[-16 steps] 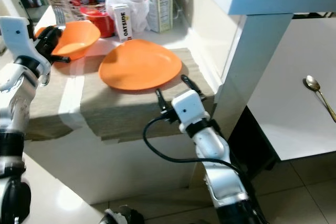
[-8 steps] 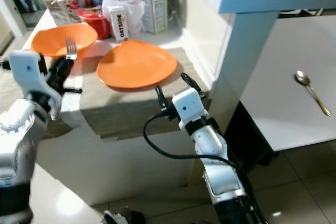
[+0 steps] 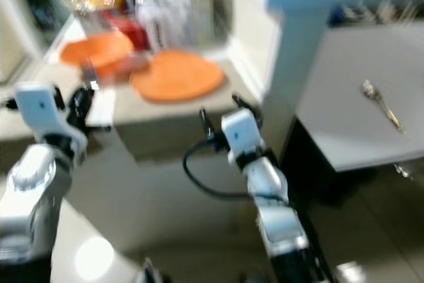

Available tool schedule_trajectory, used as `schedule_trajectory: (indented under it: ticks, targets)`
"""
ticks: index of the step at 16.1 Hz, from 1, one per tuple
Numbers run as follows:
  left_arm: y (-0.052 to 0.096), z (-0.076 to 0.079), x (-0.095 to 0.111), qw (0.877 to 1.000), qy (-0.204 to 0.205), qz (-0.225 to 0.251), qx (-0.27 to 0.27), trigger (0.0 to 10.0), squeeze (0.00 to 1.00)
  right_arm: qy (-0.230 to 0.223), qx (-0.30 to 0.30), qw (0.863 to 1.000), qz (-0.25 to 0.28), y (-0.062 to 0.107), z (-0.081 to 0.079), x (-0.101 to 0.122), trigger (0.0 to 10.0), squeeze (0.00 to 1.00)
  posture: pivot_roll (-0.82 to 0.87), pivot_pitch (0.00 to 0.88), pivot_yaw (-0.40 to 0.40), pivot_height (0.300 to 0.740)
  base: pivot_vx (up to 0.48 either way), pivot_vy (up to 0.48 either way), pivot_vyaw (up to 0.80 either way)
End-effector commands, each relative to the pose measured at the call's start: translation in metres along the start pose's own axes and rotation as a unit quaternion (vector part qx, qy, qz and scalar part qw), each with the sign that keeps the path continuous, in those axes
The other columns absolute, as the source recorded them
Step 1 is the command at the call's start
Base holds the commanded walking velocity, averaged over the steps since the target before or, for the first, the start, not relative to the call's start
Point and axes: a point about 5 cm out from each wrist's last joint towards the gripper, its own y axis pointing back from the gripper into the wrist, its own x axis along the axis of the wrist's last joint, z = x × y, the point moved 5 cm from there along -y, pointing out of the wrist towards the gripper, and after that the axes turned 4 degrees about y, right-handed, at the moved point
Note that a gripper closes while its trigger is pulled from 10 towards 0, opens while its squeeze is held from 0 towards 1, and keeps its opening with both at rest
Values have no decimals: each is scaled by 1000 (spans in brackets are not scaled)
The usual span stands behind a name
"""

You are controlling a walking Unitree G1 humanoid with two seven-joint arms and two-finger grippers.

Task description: Setting the table

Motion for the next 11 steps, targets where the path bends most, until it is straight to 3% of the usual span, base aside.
schedule_trajectory:
  ticks: [1, 6, 11]
  targets:
    - [-3, -1, 7, 1000, -1, 11, 5, 0, 0, -1, -2, 1000, 8, -2, 3, 4, 10000, 0, -31, 0, 66, 708, -322, 0, 0]
    - [-2, -3, 5, 1000, 0, 6, 10, 0, 0, 1, -1, 1000, 4, -1, 4, 2, 10000, 0, -35, 0, 62, 708, -458, 0, 0]
    - [-3, 3, 7, 1000, 0, 11, 5, 0, 0, 3, -2, 1000, 1, -1, 6, -1, 10000, 0, -39, 0, 61, 708, 0, 0, 0]
